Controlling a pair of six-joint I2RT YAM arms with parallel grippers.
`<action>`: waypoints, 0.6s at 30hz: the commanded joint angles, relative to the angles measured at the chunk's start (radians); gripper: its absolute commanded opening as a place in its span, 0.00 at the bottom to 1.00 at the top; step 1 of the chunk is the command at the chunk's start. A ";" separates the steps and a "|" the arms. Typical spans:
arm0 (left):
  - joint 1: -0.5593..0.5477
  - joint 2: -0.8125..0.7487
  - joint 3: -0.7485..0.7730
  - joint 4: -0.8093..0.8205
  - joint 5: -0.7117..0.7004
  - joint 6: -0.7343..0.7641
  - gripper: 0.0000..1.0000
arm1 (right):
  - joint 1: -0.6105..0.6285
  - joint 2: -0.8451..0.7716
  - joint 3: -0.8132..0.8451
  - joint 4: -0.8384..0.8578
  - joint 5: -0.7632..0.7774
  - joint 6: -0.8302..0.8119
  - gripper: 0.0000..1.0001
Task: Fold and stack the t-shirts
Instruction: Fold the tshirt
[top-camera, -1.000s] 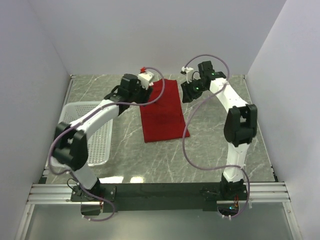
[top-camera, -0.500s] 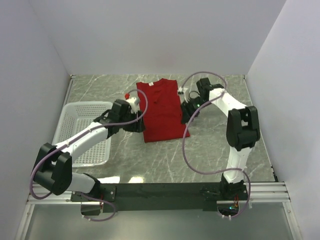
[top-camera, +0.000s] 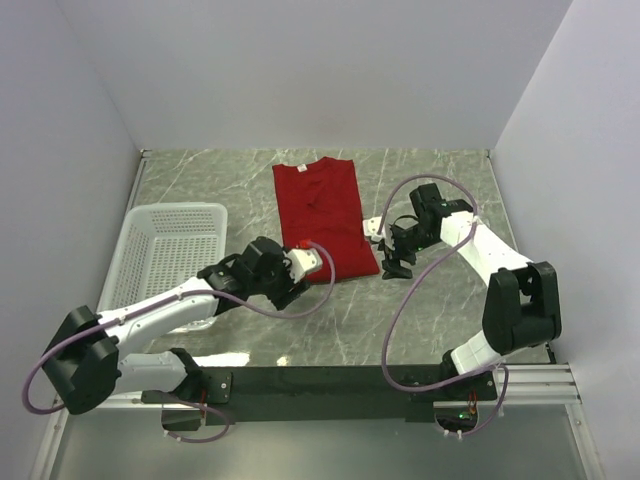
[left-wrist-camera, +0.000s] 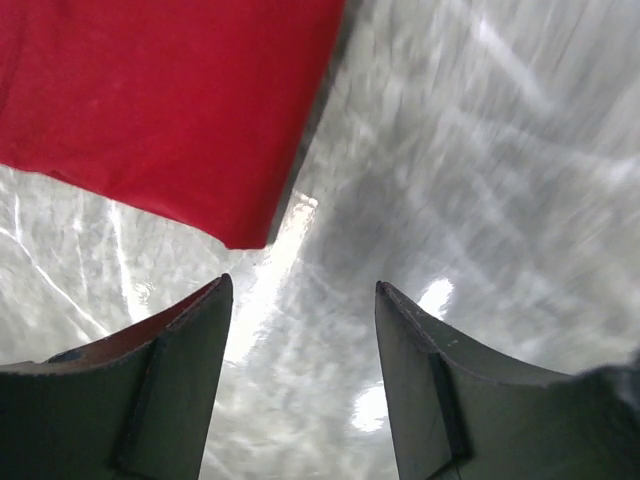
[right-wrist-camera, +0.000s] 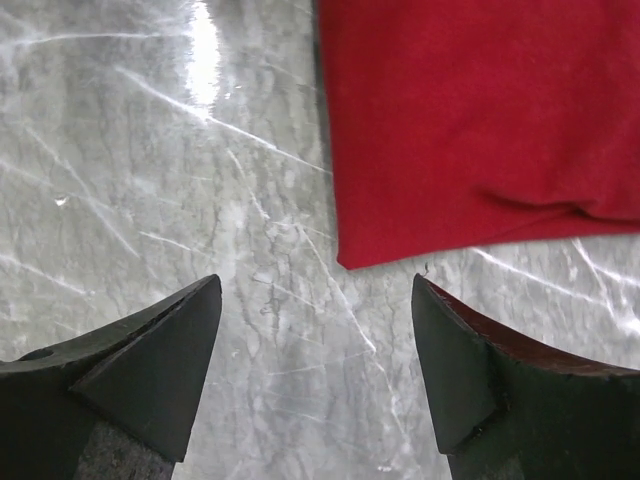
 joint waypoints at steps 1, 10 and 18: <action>0.002 0.040 -0.010 0.067 0.001 0.260 0.64 | -0.007 0.007 0.044 -0.051 -0.057 -0.110 0.82; 0.002 0.206 0.040 0.130 0.028 0.346 0.60 | -0.007 0.026 0.011 -0.059 -0.065 -0.128 0.78; 0.017 0.337 0.037 0.193 -0.036 0.367 0.55 | 0.010 0.070 0.020 0.024 0.004 -0.038 0.75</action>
